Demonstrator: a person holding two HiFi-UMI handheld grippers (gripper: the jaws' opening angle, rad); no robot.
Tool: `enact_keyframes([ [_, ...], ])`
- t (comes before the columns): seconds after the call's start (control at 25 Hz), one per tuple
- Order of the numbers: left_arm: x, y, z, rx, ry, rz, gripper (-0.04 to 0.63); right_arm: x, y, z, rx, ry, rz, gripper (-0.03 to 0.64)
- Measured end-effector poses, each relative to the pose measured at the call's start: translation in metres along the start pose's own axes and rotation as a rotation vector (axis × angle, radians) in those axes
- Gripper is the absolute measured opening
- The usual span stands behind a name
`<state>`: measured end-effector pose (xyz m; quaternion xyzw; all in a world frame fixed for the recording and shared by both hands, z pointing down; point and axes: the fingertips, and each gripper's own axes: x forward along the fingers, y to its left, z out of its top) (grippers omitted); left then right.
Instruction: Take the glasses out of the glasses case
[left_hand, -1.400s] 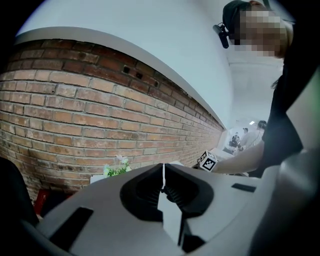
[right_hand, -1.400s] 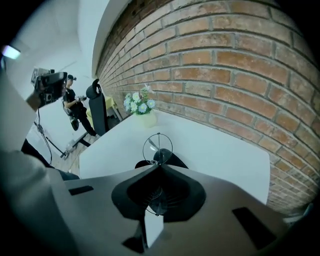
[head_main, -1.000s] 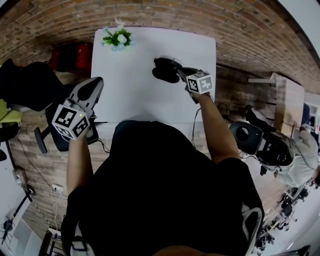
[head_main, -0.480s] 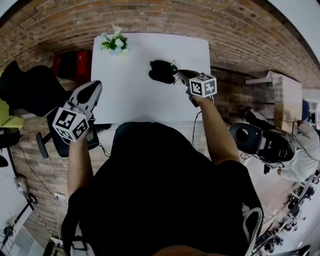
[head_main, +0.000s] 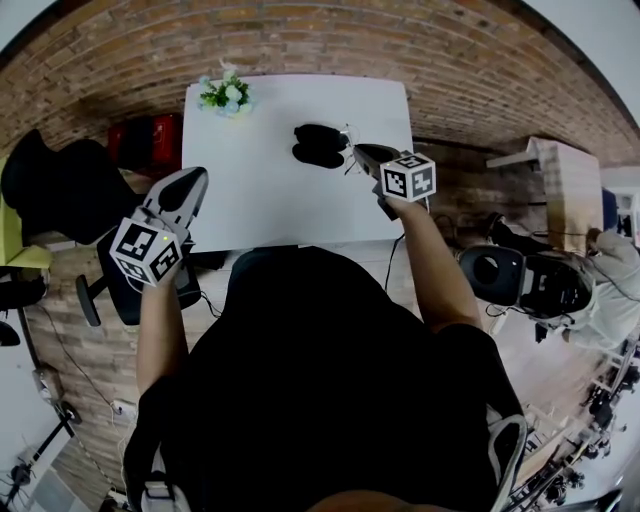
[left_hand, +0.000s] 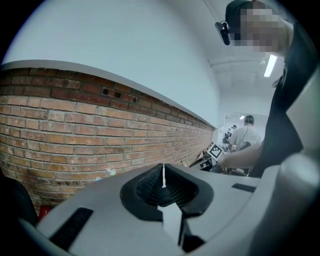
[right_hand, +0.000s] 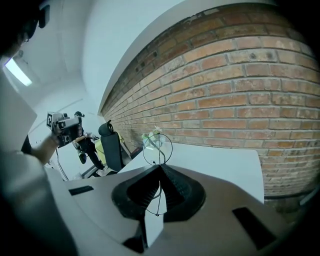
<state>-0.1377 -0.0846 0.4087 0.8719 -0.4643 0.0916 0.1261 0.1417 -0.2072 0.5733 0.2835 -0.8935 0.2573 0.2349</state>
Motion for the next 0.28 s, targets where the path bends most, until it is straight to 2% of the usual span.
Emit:
enact_keyframes([
  [0.28, -0.011, -0.011, 0.002, 0.006, -0.005, -0.001, 0.017, -0.027, 0.013, 0.001, 0.007, -0.044, 0.0, 0.026],
])
